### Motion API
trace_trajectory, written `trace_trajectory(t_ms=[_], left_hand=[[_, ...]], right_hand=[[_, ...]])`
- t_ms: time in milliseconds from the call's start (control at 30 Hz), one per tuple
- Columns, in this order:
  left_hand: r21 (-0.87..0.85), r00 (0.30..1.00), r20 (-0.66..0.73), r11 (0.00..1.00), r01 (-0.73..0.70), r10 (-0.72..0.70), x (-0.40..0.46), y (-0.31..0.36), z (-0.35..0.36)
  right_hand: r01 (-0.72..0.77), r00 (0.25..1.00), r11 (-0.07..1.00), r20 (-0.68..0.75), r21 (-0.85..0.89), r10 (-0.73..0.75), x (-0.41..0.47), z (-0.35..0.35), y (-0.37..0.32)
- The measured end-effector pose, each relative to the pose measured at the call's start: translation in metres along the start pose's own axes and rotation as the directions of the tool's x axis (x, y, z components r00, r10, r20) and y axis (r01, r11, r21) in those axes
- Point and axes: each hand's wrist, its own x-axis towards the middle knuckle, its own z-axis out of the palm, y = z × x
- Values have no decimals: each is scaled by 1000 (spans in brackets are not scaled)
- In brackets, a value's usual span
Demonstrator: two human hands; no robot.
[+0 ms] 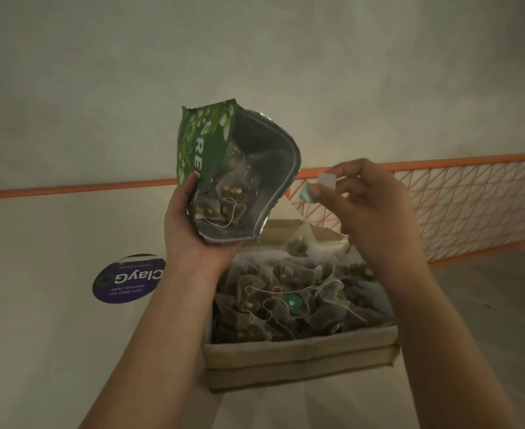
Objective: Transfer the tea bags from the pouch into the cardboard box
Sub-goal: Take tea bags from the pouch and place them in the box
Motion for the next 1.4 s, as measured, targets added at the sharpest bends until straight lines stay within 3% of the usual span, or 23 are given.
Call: trace_trajectory(t_ms=[167,367,433,533,667,733,800,867,900,967,1067,1167,1267,1333,1400], left_hand=[[-1,1000,-18,1000,-5,5,-1,-1,1],[14,998,-45,999,-34,35,-6,0,5],[25,998,-51,999,-39,40,-6,0,5],[33,998,-45,999,-40,41,-6,1,5],[27,998,-41,999,-37,38,-6,0,6],[26,999,-37,999,-33,34,-6,0,6],[27,999,-34,999,-26,27,-7,-1,8],[32,999,-29,999,-22,23,-8,-2,9],[33,999,-31,999,-22,23,-9,-2,10],[27,999,-36,999,-21,22,-10,-2,10],[7,998,-55,1000,-22,22,-12,-1,11],[-13,998,-54,1000,-17,16,-12,-1,12],[8,999,-37,1000,-17,17,-9,-2,11],[40,999,-28,999,-22,23,-8,-3,10],[42,999,-33,999,-18,19,-7,-3,9]], right_hand=[[-171,977,983,119,-67,178,-7,-1,26],[-72,997,985,0,158,72,-10,-6,18],[-79,997,997,18,18,79,-9,-8,25],[-112,971,905,148,-410,187,-12,-8,46],[-62,990,899,91,-434,112,-18,-7,54],[-32,986,887,133,-461,104,-20,-6,50],[-37,924,842,302,-538,234,-22,-6,46],[-18,798,763,451,-646,400,-25,-7,46],[-6,761,720,464,-694,454,-26,-7,46],[8,777,639,407,-769,480,-27,-8,41],[80,881,563,322,-823,345,-26,-10,31],[159,972,757,234,-634,-9,-24,4,8],[288,953,866,30,-409,-303,-19,30,-9],[373,907,817,-11,-439,-420,-13,47,-17],[446,863,726,36,-523,-503,-6,61,-22]])
